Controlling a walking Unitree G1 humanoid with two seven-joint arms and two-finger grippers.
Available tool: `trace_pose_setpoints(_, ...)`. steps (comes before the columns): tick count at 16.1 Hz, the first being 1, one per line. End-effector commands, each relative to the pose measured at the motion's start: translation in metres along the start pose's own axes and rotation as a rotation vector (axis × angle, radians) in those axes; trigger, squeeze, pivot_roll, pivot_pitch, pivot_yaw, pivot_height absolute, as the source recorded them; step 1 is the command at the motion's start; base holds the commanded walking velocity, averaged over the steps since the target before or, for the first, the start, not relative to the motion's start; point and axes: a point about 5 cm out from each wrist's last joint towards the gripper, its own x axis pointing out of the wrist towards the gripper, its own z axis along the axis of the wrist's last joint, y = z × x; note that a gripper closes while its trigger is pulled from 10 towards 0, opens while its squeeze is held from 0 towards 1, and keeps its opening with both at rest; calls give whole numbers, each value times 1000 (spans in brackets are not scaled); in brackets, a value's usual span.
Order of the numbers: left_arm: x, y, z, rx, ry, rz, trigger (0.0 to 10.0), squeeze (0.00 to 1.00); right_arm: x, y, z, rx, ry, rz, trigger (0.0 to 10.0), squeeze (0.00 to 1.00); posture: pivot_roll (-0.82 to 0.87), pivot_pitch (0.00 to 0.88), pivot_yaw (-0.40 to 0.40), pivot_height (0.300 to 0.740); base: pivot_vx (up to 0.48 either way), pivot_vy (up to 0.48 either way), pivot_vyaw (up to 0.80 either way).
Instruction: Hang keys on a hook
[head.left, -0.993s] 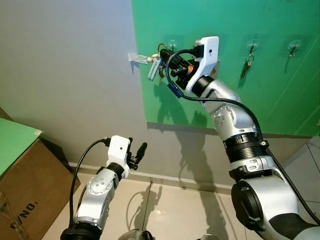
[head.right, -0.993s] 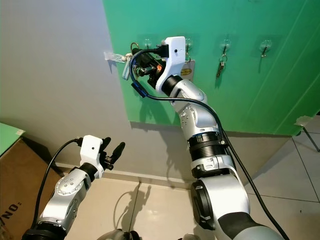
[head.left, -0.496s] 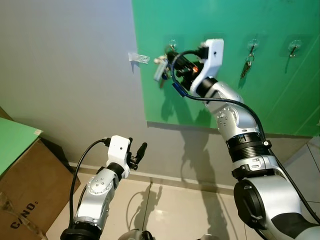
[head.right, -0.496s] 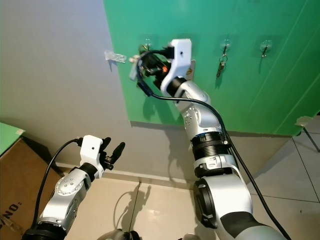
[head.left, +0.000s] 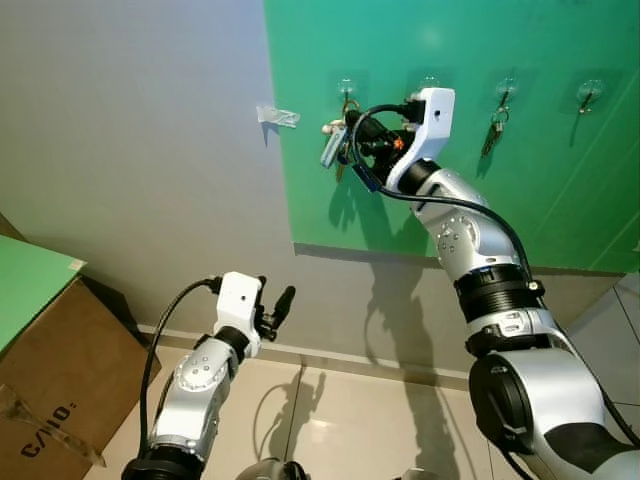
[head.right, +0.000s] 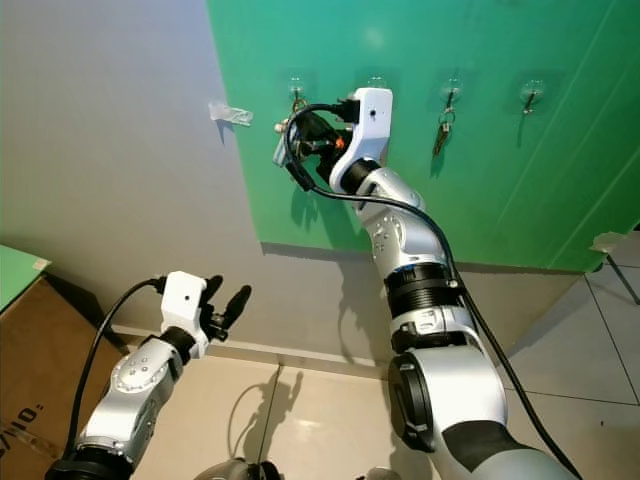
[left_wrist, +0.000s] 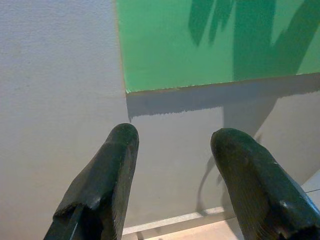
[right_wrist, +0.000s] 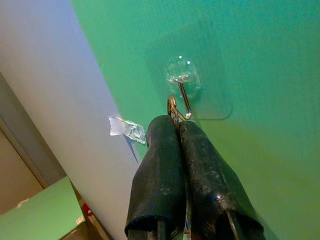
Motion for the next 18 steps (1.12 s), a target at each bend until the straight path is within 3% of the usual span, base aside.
trace_pose_setpoints(1,-1,0,2,11,-4,1,10000,0,5,3,11,2,-35,16,0,0,-183,0,69,740,0,0,0)
trace_pose_setpoints(2,-1,0,2,11,-4,1,10000,0,5,3,11,3,-34,18,0,0,-183,0,69,740,0,0,0)
trace_pose_setpoints(8,-2,1,2,15,-3,0,10000,0,6,-4,4,203,5,-7,0,0,-176,0,67,740,0,0,0)
trace_pose_setpoints(13,-3,1,2,17,-1,-1,10000,0,5,-6,-3,283,39,-22,0,0,-176,0,68,740,0,0,0)
trace_pose_setpoints(15,-3,1,1,17,0,-1,10000,0,5,-8,-7,263,76,-51,0,0,-175,0,70,740,0,0,0)
trace_pose_setpoints(16,-3,1,1,16,1,-2,10000,0,5,-10,-8,250,93,-68,6588,0,-175,0,69,740,0,0,0)
trace_pose_setpoints(17,-3,1,1,16,2,-1,10000,0,4,-11,-10,232,103,-80,10000,1000,-175,0,68,740,0,0,0)
trace_pose_setpoints(18,-4,1,1,16,2,0,10000,0,3,-13,-11,203,107,-97,10000,1000,-173,0,67,740,0,0,0)
